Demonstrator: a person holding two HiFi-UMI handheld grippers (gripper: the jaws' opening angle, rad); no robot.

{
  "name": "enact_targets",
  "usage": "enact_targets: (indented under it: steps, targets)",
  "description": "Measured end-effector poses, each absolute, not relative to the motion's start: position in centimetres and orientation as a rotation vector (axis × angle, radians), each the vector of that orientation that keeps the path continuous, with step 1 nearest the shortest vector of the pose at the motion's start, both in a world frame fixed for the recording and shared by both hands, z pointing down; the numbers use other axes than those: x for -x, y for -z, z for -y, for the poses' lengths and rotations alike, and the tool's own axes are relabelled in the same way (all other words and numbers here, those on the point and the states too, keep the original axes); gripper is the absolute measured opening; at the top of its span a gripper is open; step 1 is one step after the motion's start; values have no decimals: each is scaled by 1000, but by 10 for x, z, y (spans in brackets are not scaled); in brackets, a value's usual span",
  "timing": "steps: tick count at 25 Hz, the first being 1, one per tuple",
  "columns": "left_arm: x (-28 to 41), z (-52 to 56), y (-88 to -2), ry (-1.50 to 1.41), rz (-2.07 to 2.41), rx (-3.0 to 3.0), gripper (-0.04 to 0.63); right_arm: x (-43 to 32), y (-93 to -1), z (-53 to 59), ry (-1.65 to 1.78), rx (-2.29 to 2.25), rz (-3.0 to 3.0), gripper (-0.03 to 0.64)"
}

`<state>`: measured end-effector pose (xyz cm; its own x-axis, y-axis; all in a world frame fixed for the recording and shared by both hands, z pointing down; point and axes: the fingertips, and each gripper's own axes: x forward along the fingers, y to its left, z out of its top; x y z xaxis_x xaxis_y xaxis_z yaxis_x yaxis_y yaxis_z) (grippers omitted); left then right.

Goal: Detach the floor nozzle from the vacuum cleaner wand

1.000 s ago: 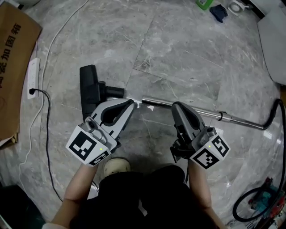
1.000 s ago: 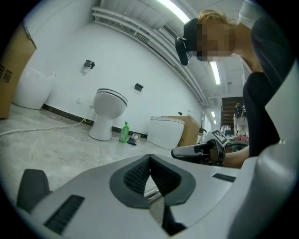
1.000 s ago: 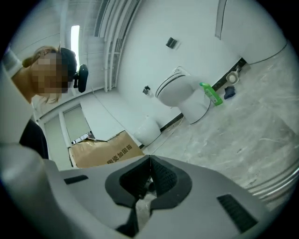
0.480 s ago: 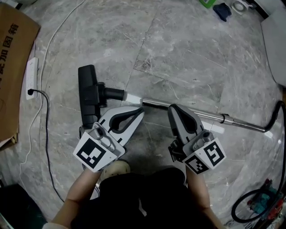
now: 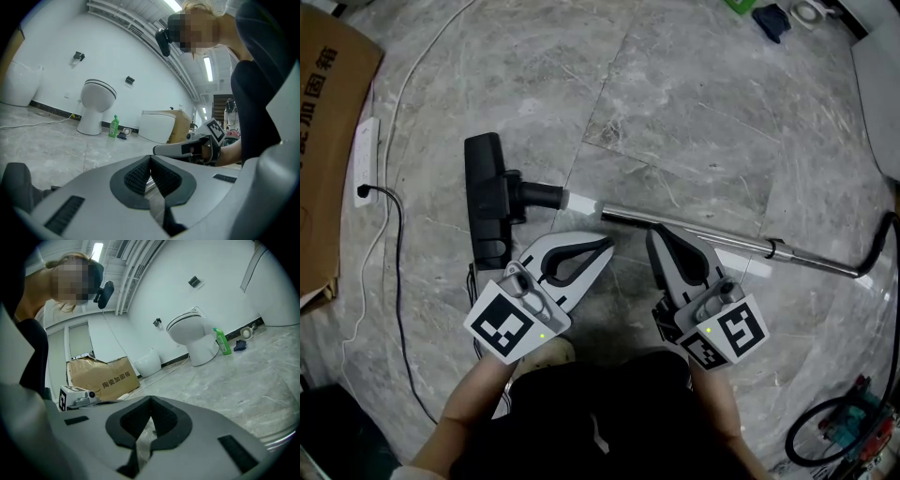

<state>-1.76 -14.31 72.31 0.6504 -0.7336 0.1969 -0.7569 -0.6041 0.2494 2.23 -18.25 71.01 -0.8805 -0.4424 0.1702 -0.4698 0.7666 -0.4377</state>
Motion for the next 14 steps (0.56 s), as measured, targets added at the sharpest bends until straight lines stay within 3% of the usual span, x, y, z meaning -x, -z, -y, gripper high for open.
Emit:
enact_targets:
  steps: [14]
  targets:
    - [15,128,-713,-70,1182,-2582,11,-30,-699,172,-738,-773,2919,15]
